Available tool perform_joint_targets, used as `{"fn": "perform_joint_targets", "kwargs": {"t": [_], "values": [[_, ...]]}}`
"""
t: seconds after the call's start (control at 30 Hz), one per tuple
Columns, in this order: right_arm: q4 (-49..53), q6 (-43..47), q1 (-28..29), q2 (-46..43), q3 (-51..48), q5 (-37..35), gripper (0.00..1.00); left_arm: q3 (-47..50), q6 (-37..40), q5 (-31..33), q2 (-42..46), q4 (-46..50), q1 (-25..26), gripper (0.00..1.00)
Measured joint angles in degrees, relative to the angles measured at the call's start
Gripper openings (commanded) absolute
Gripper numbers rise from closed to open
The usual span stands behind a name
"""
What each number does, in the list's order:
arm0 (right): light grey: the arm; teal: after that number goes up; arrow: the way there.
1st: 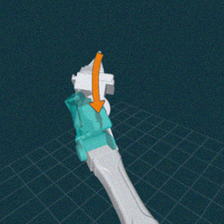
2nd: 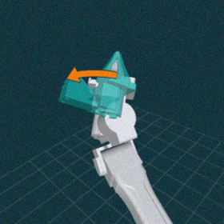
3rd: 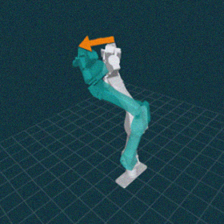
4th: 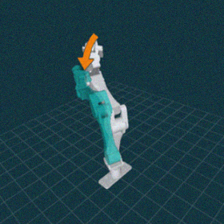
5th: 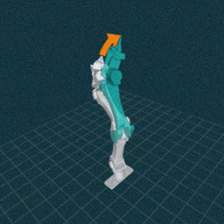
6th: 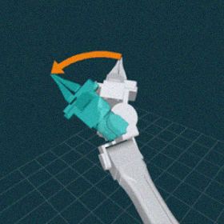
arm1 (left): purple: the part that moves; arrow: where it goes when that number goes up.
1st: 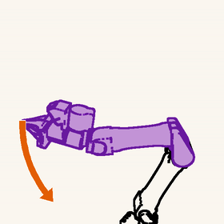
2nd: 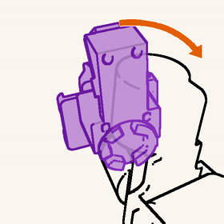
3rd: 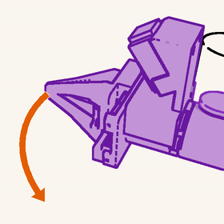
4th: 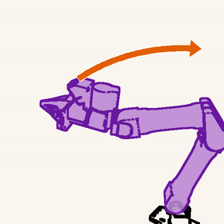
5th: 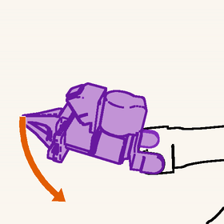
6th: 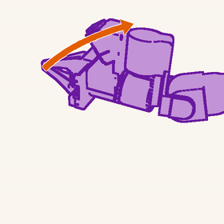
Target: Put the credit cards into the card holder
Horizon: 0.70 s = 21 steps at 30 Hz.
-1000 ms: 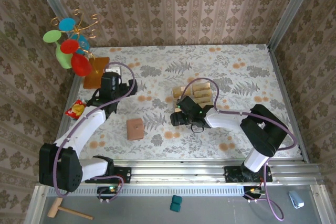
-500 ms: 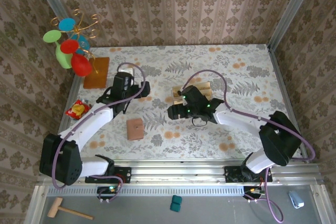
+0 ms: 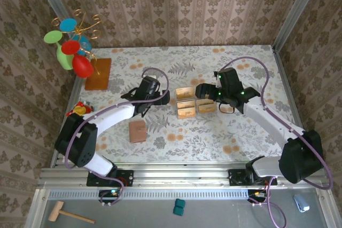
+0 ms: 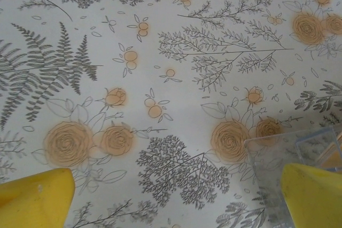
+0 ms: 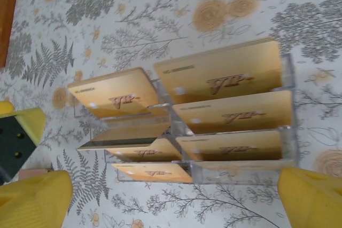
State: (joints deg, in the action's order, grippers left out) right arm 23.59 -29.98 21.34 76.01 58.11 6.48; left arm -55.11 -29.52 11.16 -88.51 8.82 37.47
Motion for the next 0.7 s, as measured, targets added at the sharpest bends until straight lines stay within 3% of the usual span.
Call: {"fn": "perform_joint_targets", "kwargs": {"t": [0.33,0.7], "values": [[3.85,-0.44,-4.42,-3.06,-0.35,-0.04,1.00,-3.48,-3.91,5.18,-6.64,0.46,1.07,1.00],[5.49,-1.79,-9.07,-4.61,-2.36,-0.90,1.00,-4.17,-5.46,5.16,-12.04,-1.55,2.21,1.00]]}}
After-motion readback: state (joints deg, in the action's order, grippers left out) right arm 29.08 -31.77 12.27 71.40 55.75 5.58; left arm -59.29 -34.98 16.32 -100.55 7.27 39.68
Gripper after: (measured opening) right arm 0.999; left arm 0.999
